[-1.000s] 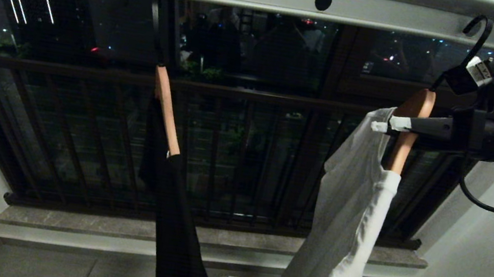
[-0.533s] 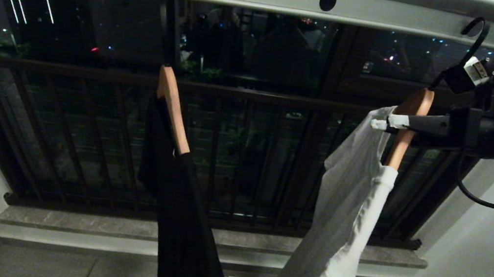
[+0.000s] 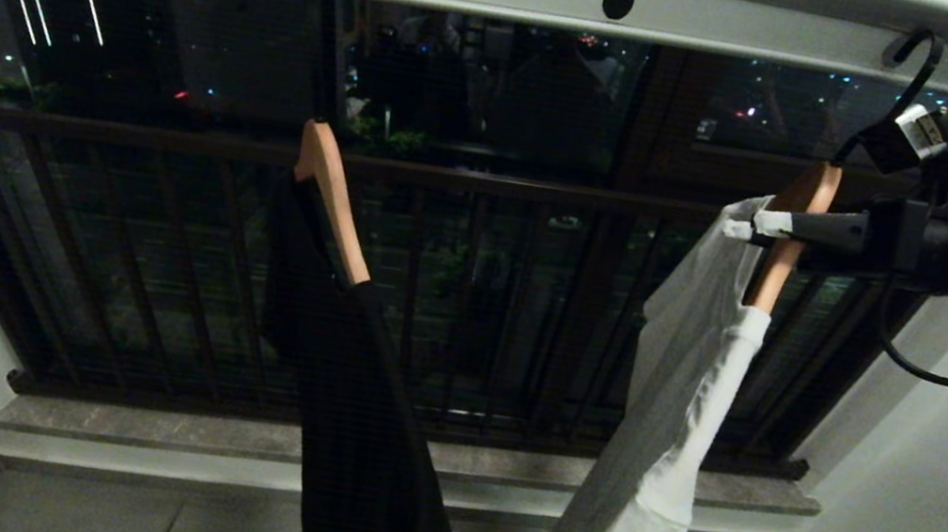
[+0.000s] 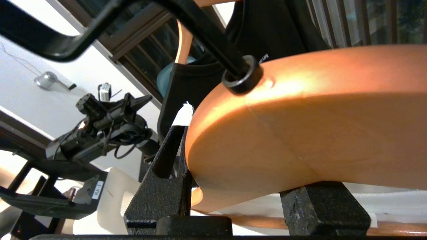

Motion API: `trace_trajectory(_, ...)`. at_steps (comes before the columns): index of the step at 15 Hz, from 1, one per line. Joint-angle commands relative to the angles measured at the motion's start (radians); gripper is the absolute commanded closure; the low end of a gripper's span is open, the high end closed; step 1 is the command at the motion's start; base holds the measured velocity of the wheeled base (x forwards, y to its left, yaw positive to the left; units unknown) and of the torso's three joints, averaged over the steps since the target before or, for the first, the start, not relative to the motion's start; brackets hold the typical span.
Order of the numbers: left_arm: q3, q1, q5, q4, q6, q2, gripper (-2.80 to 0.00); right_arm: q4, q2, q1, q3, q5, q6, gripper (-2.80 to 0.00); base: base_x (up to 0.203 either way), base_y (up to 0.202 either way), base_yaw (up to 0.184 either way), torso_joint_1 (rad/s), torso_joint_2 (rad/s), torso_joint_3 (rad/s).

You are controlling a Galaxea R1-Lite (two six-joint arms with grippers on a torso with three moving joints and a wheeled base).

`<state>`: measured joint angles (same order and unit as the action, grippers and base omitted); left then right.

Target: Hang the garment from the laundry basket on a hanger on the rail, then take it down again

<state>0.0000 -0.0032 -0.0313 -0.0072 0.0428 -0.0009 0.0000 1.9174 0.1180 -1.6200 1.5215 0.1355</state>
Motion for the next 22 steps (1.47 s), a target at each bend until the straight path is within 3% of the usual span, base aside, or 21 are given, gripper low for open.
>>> trace_trajectory(1, 0.002, 0.000, -0.001, 0.000, 0.000, -0.001, 0.00, 0.004, 0.028, -0.006, -0.033, 0.009, 0.003, 0.00, 0.000, 0.000, 0.000, 0.000, 0.00, 0.000)
trace_trajectory(10, 0.003, 0.000, -0.001, 0.000, 0.000, -0.001, 0.00, 0.018, 0.098, -0.032, -0.077, 0.009, 0.021, 0.00, 0.000, 0.000, 0.000, 0.000, 0.00, 0.000)
trace_trajectory(21, 0.003, 0.000, 0.000, 0.000, 0.000, -0.001, 0.00, 0.014, 0.097, -0.027, -0.032, 0.009, 0.018, 0.00, 0.000, 0.000, 0.000, 0.000, 0.00, 0.000)
trace_trajectory(22, 0.003, 0.000, -0.001, 0.000, 0.000, -0.001, 0.00, 0.014, 0.094, -0.027, -0.031, 0.009, 0.019, -2.80, 0.000, 0.000, 0.000, 0.000, 0.00, 0.000)
